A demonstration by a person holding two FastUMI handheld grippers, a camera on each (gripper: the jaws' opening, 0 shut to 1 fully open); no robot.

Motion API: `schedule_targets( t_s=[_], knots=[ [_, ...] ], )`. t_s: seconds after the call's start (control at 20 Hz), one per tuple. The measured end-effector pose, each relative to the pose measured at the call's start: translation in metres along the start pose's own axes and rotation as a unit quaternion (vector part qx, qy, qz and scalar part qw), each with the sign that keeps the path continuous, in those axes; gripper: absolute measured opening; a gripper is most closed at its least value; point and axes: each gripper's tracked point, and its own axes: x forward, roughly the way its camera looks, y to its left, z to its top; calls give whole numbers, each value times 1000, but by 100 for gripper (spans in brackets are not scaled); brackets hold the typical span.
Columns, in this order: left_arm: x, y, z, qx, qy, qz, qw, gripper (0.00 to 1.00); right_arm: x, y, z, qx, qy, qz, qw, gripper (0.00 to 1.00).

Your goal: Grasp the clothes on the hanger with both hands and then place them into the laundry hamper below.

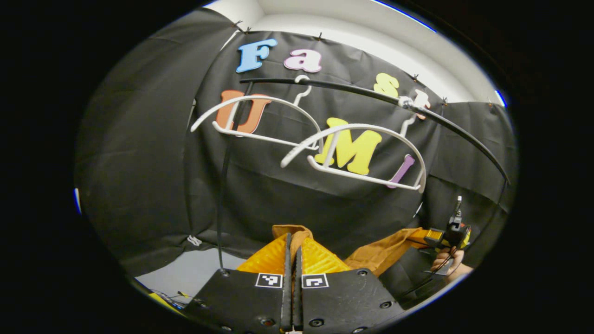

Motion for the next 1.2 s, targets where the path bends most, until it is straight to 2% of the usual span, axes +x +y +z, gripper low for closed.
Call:
schedule_targets(
  t_s=[0.25,0.4,0.5,0.75,1.05,1.2],
  knots=[
    [-5,-37,1,25,1,-26,999,1,-18,37,-25,-39,20,38,998,4],
    [-12,-54,2,21,-2,-32,999,1,-33,67,-39,-46,31,72,996,5],
    [-14,-69,6,37,-4,-41,998,1,-42,86,-48,-50,37,90,994,2],
    [-20,-112,23,42,-15,-89,995,1,-56,132,-59,-67,47,134,988,4],
    [-18,-146,30,55,-19,-122,991,1,-62,161,-70,-81,50,158,983,2],
    [-16,-145,22,55,-15,-123,991,1,-58,159,-78,-81,52,154,983,2]
  ],
)
